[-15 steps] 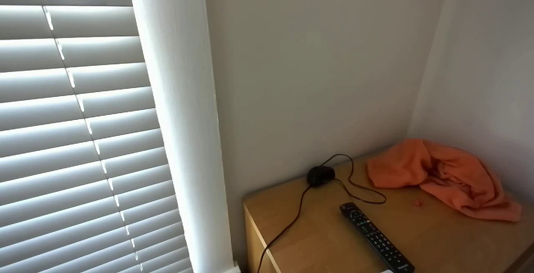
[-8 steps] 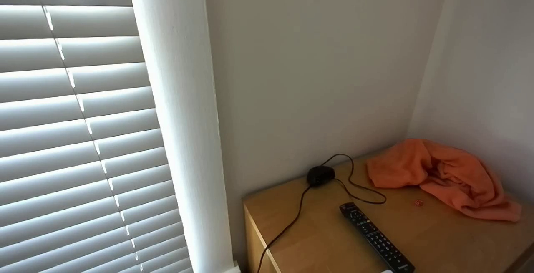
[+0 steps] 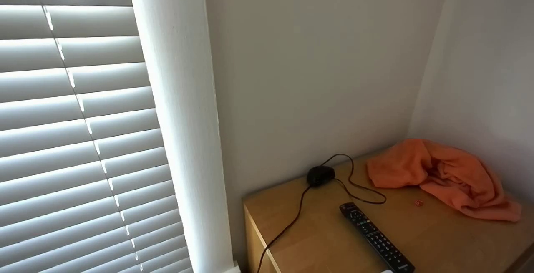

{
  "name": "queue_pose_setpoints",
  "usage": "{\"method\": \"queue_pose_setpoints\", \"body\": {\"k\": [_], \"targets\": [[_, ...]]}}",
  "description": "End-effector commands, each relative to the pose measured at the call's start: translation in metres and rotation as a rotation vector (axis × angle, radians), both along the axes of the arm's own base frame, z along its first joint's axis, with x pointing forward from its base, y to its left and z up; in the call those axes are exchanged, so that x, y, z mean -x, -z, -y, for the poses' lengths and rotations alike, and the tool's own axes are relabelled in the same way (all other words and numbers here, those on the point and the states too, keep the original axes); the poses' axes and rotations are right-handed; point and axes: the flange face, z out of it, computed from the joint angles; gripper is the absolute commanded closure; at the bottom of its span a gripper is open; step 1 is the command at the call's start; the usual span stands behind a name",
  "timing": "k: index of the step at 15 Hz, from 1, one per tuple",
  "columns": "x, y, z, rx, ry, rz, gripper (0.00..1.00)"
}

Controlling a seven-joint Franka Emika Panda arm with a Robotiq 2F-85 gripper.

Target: Pick up the dice and turn it to the left once, put the dice back onto the top of the chest of drawers

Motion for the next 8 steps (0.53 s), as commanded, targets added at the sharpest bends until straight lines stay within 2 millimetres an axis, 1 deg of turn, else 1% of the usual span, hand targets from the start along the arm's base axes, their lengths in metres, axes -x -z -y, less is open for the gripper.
{"method": "queue_pose_setpoints", "body": {"k": [1, 3, 4, 6, 8], "targets": [[0.0, 0.0, 0.0, 0.0, 0.0, -0.001, 0.0], [0.0, 0.0, 0.0, 0.0, 0.0, -0.001, 0.0], [-0.006, 0.003, 0.005, -0.004, 0.04, -0.01, 0.0], [-0.021, 0.015, 0.024, -0.037, 0.153, -0.025, 0.0], [-0.033, 0.025, 0.034, -0.082, 0.243, -0.003, 0.0]]}}
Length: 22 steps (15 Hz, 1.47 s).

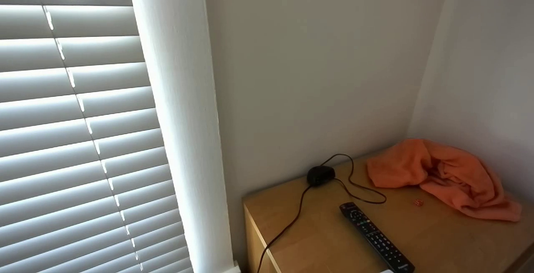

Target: Pick up the dice and turn it to the left once, put the dice back onto the top of the chest of drawers

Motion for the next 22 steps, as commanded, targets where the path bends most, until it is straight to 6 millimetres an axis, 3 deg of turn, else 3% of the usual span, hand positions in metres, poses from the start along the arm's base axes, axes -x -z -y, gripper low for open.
{"method": "queue_pose_setpoints", "body": {"k": [1, 9, 10, 15, 18, 22], "targets": [[-0.032, 0.021, 0.026, -0.097, 0.171, 0.011, 0.0], [-0.107, 0.074, 0.054, -0.336, 0.469, 0.224, 0.0], [-0.095, 0.069, 0.046, -0.291, 0.396, 0.179, 0.0], [-0.109, 0.076, 0.052, -0.316, 0.442, 0.212, 0.0], [-0.137, 0.094, 0.065, -0.295, 0.631, 0.199, 0.0], [-0.175, 0.132, 0.083, -0.264, 0.831, 0.175, 0.0]]}}
